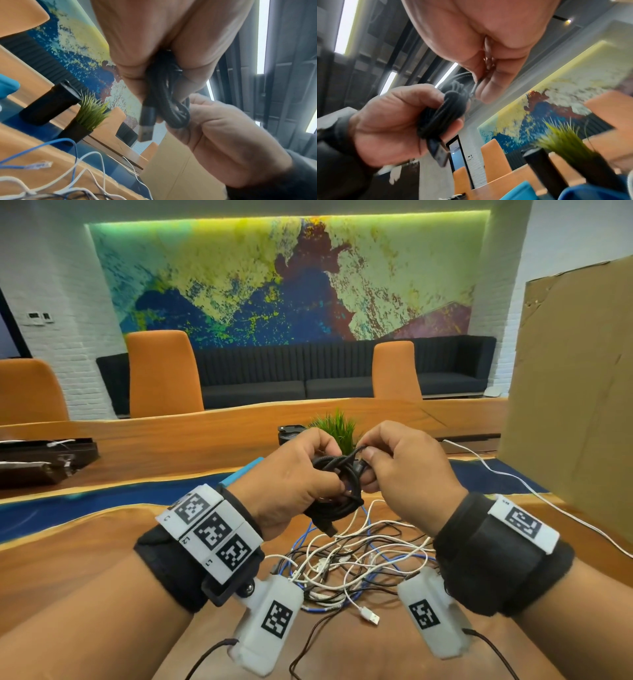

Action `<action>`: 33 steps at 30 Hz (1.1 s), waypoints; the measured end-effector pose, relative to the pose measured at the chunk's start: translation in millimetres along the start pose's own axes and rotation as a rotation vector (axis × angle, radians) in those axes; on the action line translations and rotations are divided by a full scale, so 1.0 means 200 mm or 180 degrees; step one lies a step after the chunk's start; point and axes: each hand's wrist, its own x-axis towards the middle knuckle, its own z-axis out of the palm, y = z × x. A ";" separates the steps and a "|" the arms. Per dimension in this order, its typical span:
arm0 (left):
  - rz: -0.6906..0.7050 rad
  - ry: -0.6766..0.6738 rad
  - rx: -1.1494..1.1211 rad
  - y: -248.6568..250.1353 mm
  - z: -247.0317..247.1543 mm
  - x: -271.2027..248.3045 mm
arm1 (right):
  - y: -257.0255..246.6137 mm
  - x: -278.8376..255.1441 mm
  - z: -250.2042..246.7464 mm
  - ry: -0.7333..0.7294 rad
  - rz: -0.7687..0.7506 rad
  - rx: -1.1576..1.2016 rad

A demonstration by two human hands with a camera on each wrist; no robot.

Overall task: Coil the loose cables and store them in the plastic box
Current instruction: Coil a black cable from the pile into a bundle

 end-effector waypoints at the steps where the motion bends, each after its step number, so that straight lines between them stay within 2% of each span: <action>1: 0.0036 0.0008 0.0007 0.01 -0.01 0.00 | 0.00 0.00 0.00 -0.0073 0.0227 0.0372; 3: 0.0074 0.0004 -0.0042 0.01 -0.01 -0.01 | 0.00 0.00 0.01 -0.0269 0.0755 0.1217; 5: 0.0122 -0.0021 -0.0054 0.01 -0.01 -0.02 | 0.01 0.00 0.03 -0.0390 0.1123 0.1721; 12: 0.0216 -0.0059 0.0180 -0.01 -0.04 -0.03 | 0.05 0.01 0.05 -0.0674 0.1725 0.2573; 19: 0.0438 -0.0193 0.0971 -0.02 -0.06 0.00 | 0.04 0.01 0.04 -0.1044 0.1991 0.2725; 25: 0.0687 -0.0361 0.1155 -0.04 -0.05 -0.02 | 0.04 0.00 0.02 -0.1318 0.2230 0.2548; 30: 0.0895 -0.0054 0.0747 -0.06 -0.05 0.00 | 0.04 0.00 -0.02 -0.1421 0.2086 0.2575; 33: 0.1014 0.0271 0.1022 -0.11 -0.05 0.01 | 0.02 0.00 -0.06 -0.1579 0.1793 0.2411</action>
